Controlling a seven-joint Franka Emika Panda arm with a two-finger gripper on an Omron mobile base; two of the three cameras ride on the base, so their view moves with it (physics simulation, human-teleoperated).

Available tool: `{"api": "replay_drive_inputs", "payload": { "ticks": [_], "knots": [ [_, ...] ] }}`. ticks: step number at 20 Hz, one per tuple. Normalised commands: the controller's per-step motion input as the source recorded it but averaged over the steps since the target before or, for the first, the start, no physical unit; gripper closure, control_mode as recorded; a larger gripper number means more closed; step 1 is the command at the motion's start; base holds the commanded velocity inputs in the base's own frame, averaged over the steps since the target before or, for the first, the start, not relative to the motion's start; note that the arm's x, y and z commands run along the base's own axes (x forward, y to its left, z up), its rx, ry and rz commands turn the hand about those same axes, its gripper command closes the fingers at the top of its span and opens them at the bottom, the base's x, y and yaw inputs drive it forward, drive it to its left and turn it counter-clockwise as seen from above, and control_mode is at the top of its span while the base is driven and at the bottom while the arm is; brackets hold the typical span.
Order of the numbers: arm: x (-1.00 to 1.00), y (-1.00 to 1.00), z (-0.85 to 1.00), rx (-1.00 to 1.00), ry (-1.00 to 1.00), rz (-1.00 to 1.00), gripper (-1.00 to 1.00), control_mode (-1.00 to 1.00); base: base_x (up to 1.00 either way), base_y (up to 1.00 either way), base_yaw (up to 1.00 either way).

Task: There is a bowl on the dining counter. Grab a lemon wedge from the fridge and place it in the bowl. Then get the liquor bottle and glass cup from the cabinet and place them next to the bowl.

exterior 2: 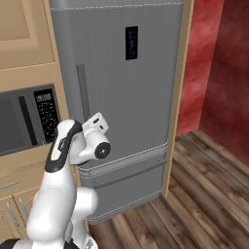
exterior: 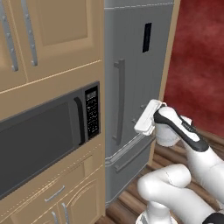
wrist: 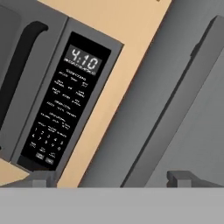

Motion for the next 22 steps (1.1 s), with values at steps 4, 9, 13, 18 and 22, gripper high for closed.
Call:
{"api": "replay_drive_inputs", "payload": {
  "ticks": [4,9,13,18,22],
  "knots": [
    [0.11,0.01,0.00,0.10,0.00,0.00,-1.00,-1.00,0.00,0.00,0.00],
    [0.21,0.00,0.00,0.09,0.01,0.00,-1.00,-1.00,0.00,0.00,0.00],
    [0.25,0.01,0.00,0.07,0.01,0.00,-1.00,-1.00,0.00,0.00,0.00],
    [0.21,0.03,0.00,0.01,0.05,0.00,-1.00,-1.00,0.00,0.00,0.00],
    [0.25,0.05,0.02,0.00,0.07,0.00,-1.00,-1.00,0.00,0.00,0.00]
  ]
}}
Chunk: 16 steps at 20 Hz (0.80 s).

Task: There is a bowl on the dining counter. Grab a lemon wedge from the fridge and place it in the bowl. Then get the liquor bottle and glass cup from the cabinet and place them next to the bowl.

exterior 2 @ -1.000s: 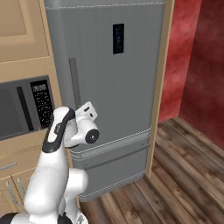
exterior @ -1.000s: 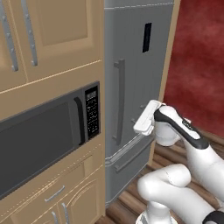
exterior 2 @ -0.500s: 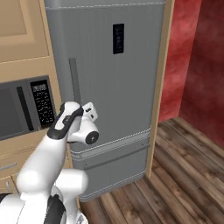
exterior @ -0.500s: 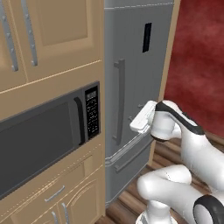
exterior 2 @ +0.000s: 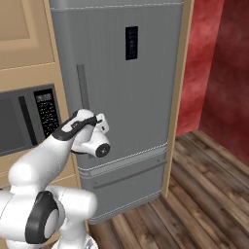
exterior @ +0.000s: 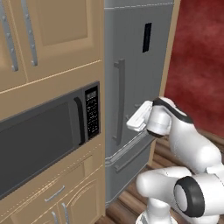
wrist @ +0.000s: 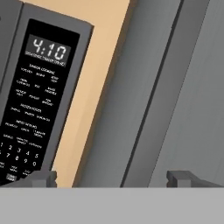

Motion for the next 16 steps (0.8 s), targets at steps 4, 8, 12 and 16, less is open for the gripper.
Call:
{"api": "replay_drive_inputs", "payload": {
  "ticks": [4,8,12,16],
  "knots": [
    [0.24,0.08,0.09,0.00,0.10,0.00,-1.00,-1.00,0.00,0.00,0.00],
    [0.23,0.09,0.06,0.00,0.07,0.00,-1.00,-1.00,0.00,0.00,0.00],
    [0.25,0.13,0.00,0.00,0.05,0.00,-1.00,-1.00,0.00,0.00,0.00],
    [0.27,0.14,0.00,0.00,0.02,0.00,-1.00,-1.00,0.00,0.00,0.00]
  ]
}}
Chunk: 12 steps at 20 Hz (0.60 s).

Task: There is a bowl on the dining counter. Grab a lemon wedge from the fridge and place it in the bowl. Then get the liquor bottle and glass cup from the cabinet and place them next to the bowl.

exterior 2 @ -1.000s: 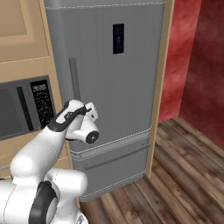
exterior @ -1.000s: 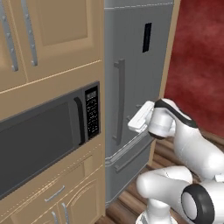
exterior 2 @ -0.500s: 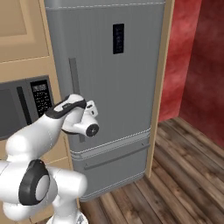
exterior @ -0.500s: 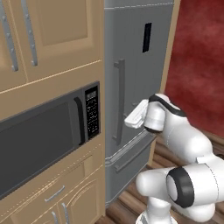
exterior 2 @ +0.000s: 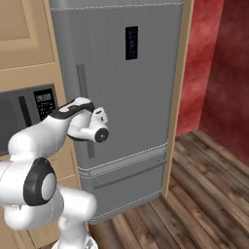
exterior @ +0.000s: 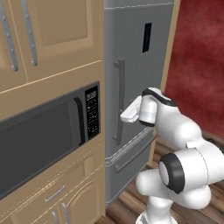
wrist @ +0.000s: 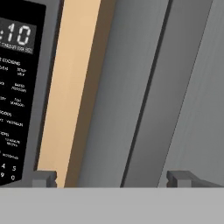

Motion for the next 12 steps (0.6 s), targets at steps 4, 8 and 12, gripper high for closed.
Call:
{"api": "replay_drive_inputs", "payload": {
  "ticks": [4,8,12],
  "knots": [
    [0.27,0.11,0.00,0.00,0.00,0.00,-1.00,-1.00,0.00,0.00,0.00],
    [0.25,0.00,0.00,0.00,0.00,0.00,-1.00,-1.00,0.00,0.00,0.00],
    [0.23,0.00,0.00,0.00,0.00,0.00,-1.00,-1.00,0.00,0.00,0.00]
  ]
}}
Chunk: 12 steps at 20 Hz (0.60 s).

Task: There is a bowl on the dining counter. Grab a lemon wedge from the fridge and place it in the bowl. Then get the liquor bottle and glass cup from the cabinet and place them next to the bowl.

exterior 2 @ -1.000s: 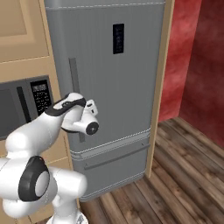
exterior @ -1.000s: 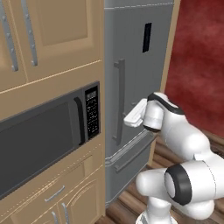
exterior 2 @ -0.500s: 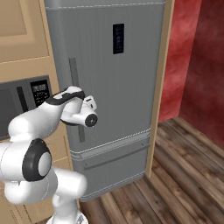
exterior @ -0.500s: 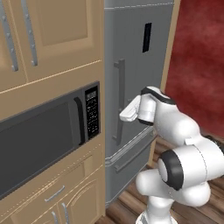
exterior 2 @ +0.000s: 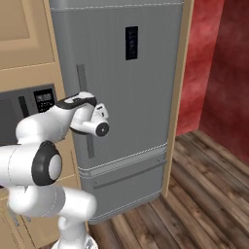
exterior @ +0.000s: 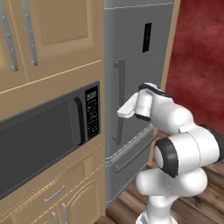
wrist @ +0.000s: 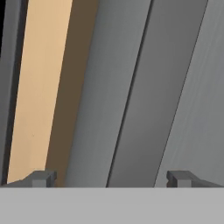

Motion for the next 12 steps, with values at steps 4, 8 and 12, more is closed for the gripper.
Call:
{"api": "replay_drive_inputs", "payload": {
  "ticks": [4,8,12],
  "knots": [
    [0.17,0.00,0.00,0.00,0.00,0.00,-1.00,-1.00,0.00,0.00,0.00],
    [0.18,0.00,0.00,0.00,0.00,0.00,-1.00,-1.00,0.00,0.00,0.00],
    [0.17,0.00,0.00,0.00,0.00,0.00,-1.00,-1.00,0.00,0.00,0.00]
  ]
}}
